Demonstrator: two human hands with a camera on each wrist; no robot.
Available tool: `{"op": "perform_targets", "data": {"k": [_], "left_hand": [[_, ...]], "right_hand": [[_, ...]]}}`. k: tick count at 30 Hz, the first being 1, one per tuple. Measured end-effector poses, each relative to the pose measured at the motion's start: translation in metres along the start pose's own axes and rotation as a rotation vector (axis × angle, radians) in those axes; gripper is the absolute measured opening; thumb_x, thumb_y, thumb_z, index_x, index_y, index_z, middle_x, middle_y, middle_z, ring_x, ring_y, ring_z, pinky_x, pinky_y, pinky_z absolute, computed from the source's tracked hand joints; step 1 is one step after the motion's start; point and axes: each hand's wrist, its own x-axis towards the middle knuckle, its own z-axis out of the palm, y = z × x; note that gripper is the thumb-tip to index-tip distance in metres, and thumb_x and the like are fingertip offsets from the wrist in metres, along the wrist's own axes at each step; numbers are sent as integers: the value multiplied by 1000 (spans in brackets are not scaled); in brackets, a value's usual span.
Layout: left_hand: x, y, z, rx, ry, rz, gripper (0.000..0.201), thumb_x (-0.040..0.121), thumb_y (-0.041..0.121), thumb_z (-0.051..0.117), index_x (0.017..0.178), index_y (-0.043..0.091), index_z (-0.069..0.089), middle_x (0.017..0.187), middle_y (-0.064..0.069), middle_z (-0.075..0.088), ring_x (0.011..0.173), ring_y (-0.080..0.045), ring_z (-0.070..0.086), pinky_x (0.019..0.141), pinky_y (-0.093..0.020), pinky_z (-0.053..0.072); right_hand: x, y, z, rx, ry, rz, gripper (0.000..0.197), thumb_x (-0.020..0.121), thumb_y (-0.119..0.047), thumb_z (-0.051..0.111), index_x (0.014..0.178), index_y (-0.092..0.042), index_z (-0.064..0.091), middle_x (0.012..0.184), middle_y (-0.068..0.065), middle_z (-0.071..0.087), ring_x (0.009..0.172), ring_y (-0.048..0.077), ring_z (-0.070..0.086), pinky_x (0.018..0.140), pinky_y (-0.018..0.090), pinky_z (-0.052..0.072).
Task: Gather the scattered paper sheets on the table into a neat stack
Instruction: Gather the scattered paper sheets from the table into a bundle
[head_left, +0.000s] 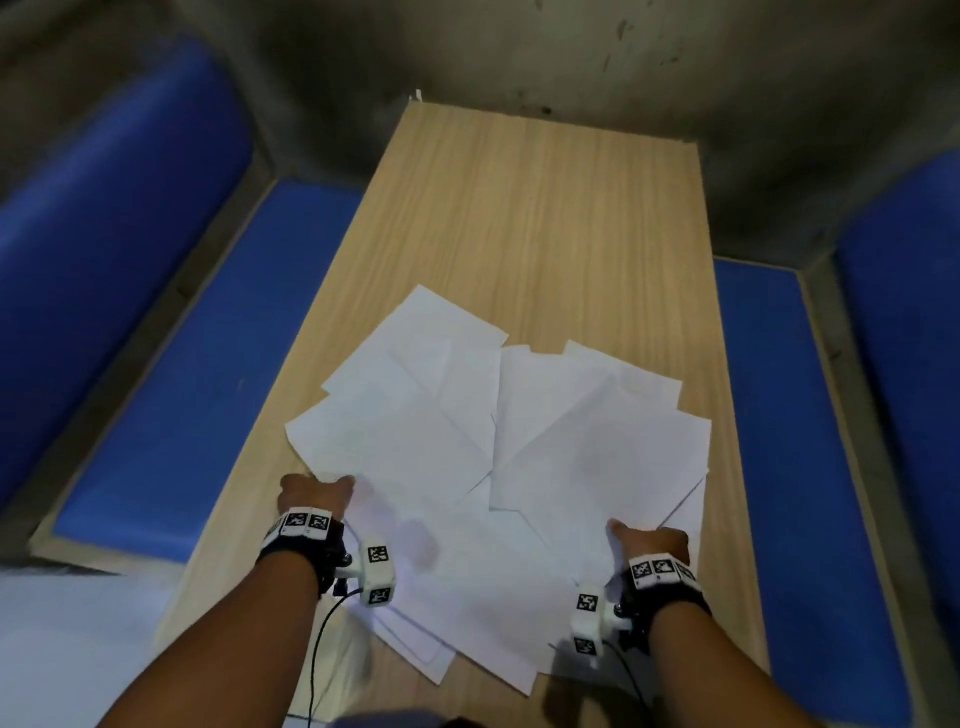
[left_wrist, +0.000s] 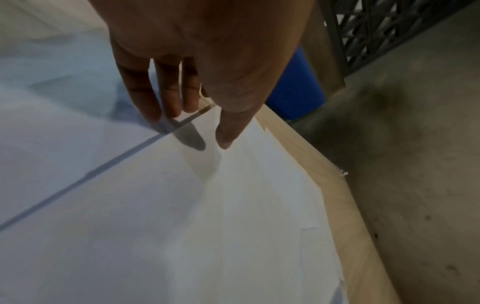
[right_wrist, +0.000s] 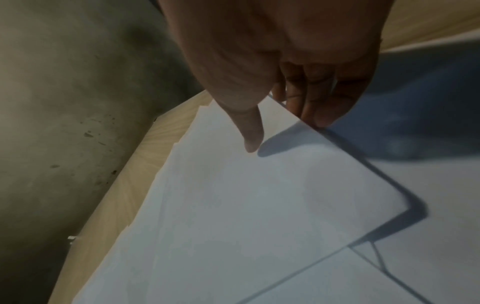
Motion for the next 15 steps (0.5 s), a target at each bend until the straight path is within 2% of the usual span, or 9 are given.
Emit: {"op": "perform_targets", "data": {"k": [1, 3, 5, 7, 9, 11, 12, 14, 15], "left_hand": [[-4, 4, 3, 15, 6, 25, 77, 67, 37, 80, 124, -3, 46, 122, -24, 62, 106, -41, 64, 87, -46, 55], [-9, 10, 9, 15, 1, 78, 69, 76, 23, 79, 130, -3, 44, 128, -25, 60, 114, -40, 60, 91, -41, 51], [-4, 12, 16, -22, -12, 148, 61, 82, 12, 75, 132, -4, 46, 130, -23, 61, 118, -39, 59, 92, -39, 47], [-2, 17, 18, -25, -46, 209, 42, 87, 8, 68, 125, -5, 55, 124, -22, 65, 109, -39, 63, 88, -38, 48], [4, 20, 18, -38, -84, 237, 26, 90, 8, 60, 115, -2, 63, 113, -21, 68, 90, -36, 63, 79, -38, 50], [8, 20, 15, -88, -96, 238, 16, 87, 4, 56, 100, 1, 66, 96, -22, 67, 79, -36, 61, 73, -41, 53], [12, 20, 14, -108, -92, 243, 11, 85, 2, 54, 90, 1, 64, 84, -22, 65, 75, -37, 60, 69, -41, 53], [12, 20, 14, -62, -114, 275, 7, 82, 0, 54, 79, -1, 60, 66, -14, 54, 66, -31, 51, 61, -34, 42], [9, 21, 15, -15, -143, 305, 8, 83, -1, 54, 86, -2, 62, 68, -12, 54, 67, -28, 48, 61, -31, 38]], "right_hand": [[-1, -3, 0, -9, -4, -4, 67, 61, -35, 83, 108, 6, 59, 96, 12, 63, 80, 24, 60, 68, 30, 46], [-2, -9, -2, 21, -18, -23, 37, 69, -18, 78, 91, 6, 61, 88, 16, 66, 71, 27, 61, 66, 29, 47], [-5, -12, -5, 82, -37, -74, 18, 77, -13, 71, 84, 2, 63, 80, 14, 65, 63, 26, 58, 67, 29, 45], [-8, -13, -11, 153, -44, -147, 11, 82, -13, 65, 86, -2, 66, 80, 11, 65, 64, 21, 57, 69, 28, 44], [-8, -15, -14, 218, -53, -217, 6, 84, -12, 62, 81, -9, 66, 76, 8, 64, 65, 22, 56, 65, 25, 43], [0, -15, -16, 232, -59, -285, 20, 83, -11, 63, 65, -11, 55, 64, 6, 54, 59, 21, 46, 56, 25, 36], [3, -17, -15, 223, -71, -318, 25, 81, -11, 64, 61, -8, 50, 62, 8, 48, 59, 20, 41, 56, 26, 34], [11, -24, -14, 156, -105, -360, 24, 79, -13, 67, 64, 0, 54, 63, 16, 53, 64, 20, 46, 60, 27, 38], [13, -30, -11, 105, -122, -380, 20, 79, -13, 69, 68, 2, 60, 66, 16, 59, 67, 21, 51, 62, 27, 42]]}}
